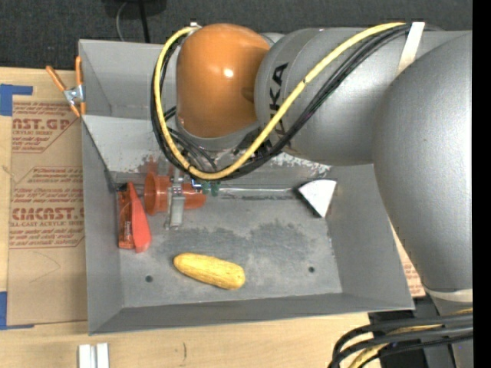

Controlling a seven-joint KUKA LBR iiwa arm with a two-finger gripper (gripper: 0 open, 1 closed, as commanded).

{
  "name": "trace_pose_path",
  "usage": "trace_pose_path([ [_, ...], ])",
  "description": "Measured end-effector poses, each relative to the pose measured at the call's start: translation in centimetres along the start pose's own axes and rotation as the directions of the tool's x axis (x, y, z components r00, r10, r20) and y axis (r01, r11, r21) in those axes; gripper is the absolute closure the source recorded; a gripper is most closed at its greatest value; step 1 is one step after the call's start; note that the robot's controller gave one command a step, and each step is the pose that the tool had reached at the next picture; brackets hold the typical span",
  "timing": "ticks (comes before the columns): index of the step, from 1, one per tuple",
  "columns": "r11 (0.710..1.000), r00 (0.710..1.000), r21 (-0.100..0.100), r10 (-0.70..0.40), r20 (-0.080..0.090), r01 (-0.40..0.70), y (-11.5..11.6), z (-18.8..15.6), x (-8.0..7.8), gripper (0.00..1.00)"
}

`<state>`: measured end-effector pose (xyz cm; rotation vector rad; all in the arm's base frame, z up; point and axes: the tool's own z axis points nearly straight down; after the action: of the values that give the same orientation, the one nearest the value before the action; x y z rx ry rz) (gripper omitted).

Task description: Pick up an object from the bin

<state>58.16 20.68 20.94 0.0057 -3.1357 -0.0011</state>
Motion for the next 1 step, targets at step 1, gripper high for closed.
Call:
trace_pose_path([
  [1, 1.0, 1.0, -0.001, 0.002, 0.007, -0.002, -0.12, -0.53, -0.15, 0.0],
])
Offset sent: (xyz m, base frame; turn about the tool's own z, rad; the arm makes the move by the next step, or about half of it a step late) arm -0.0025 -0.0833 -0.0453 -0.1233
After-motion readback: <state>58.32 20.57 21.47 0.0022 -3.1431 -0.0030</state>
